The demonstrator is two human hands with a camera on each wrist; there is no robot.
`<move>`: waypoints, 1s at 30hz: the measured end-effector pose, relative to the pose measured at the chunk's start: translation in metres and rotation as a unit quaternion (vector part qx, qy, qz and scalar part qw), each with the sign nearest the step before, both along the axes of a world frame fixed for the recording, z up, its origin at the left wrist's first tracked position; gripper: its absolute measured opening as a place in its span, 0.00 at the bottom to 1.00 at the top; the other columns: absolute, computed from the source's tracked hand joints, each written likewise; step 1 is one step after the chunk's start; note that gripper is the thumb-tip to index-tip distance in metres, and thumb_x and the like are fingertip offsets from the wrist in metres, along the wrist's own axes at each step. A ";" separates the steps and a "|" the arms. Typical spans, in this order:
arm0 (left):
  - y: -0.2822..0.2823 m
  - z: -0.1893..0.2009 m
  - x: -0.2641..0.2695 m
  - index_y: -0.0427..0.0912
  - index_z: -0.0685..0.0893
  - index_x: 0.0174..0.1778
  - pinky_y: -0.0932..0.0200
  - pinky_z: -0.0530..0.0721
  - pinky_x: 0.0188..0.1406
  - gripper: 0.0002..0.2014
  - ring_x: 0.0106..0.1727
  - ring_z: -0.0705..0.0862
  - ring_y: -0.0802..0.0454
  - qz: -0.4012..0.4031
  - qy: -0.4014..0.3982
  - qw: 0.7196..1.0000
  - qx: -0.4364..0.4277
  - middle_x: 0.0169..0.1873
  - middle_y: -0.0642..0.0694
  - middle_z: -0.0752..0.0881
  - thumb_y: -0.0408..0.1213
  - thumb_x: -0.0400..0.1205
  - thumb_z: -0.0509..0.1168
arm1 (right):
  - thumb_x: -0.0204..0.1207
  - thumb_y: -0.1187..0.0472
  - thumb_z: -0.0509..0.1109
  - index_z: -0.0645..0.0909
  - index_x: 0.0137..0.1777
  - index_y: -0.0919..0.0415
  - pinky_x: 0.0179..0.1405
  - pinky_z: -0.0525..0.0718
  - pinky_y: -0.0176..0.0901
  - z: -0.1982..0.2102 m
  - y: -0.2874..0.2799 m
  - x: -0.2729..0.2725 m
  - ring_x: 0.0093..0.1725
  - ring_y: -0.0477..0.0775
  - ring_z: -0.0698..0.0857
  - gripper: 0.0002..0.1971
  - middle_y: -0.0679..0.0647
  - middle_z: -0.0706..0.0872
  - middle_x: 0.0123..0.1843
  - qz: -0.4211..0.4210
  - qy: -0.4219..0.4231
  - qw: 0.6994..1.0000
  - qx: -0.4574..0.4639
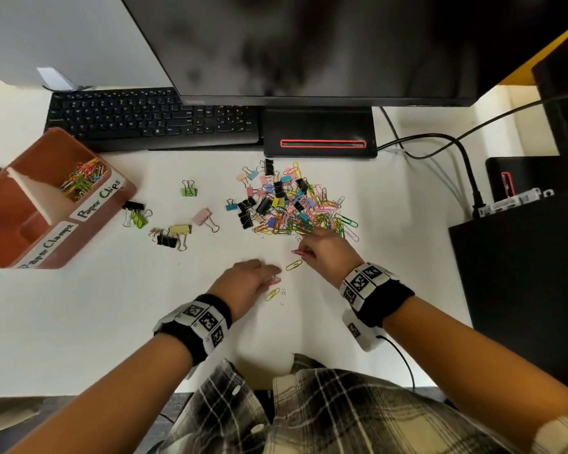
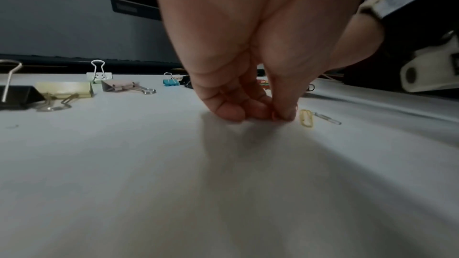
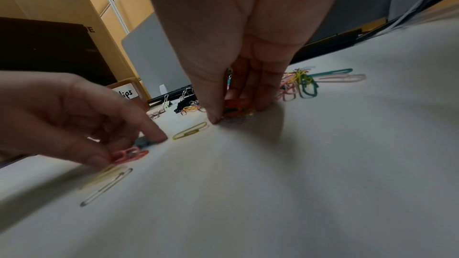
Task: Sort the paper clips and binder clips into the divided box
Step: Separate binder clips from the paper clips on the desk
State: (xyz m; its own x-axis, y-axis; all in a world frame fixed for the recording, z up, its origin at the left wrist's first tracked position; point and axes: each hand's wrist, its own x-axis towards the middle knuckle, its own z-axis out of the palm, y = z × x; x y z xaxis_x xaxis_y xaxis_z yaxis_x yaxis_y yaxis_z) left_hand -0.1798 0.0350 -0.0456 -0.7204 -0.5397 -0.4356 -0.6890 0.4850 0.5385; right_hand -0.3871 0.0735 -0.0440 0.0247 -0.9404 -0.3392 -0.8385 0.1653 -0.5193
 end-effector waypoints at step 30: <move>-0.021 -0.006 -0.015 0.36 0.81 0.44 0.49 0.79 0.41 0.07 0.42 0.81 0.37 0.058 -0.022 0.993 -0.104 0.40 0.37 0.84 0.37 0.80 0.63 | 0.77 0.67 0.65 0.81 0.58 0.64 0.55 0.80 0.52 -0.007 0.000 0.021 0.57 0.64 0.80 0.11 0.63 0.85 0.54 0.118 0.039 0.991 0.046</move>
State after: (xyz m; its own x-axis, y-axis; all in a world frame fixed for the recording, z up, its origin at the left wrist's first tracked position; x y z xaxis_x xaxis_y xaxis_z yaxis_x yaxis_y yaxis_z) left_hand -0.1946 0.0142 -0.0513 -0.6307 -0.6998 -0.3354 -0.7676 0.4987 0.4026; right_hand -0.3661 0.0733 -0.0510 0.2109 -0.8766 -0.4326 -0.8965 0.0030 -0.4431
